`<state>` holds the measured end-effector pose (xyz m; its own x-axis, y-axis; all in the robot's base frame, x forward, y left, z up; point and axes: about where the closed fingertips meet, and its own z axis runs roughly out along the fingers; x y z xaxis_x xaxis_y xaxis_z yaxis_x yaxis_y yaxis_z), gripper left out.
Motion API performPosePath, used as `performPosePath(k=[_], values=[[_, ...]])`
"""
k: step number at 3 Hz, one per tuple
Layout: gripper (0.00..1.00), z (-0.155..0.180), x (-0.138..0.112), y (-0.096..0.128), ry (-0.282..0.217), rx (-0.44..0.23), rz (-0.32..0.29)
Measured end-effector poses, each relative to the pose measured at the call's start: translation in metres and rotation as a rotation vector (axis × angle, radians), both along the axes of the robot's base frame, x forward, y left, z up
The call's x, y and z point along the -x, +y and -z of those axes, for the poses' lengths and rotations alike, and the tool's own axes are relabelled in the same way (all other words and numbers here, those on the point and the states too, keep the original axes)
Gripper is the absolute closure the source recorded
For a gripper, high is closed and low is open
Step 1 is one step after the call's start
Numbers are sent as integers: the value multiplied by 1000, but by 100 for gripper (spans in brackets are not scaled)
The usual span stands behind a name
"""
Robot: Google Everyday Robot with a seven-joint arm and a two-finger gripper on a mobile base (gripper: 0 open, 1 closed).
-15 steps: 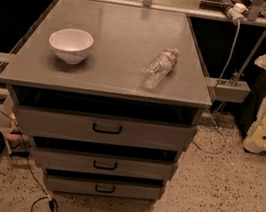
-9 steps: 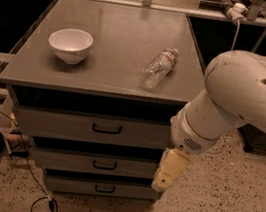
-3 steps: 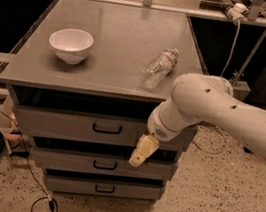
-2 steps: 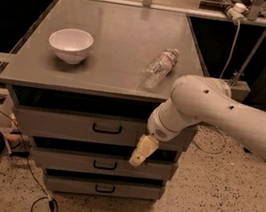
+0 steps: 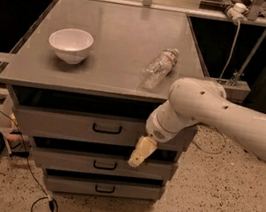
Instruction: Open top drawer
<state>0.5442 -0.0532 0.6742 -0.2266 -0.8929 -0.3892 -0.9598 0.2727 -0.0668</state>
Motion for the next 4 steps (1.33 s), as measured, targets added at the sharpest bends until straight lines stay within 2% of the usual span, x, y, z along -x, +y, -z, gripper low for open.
performPosePath(k=[1,4], values=[[19,0,0,0,0,0,0],[89,0,0,0,0,0,0]])
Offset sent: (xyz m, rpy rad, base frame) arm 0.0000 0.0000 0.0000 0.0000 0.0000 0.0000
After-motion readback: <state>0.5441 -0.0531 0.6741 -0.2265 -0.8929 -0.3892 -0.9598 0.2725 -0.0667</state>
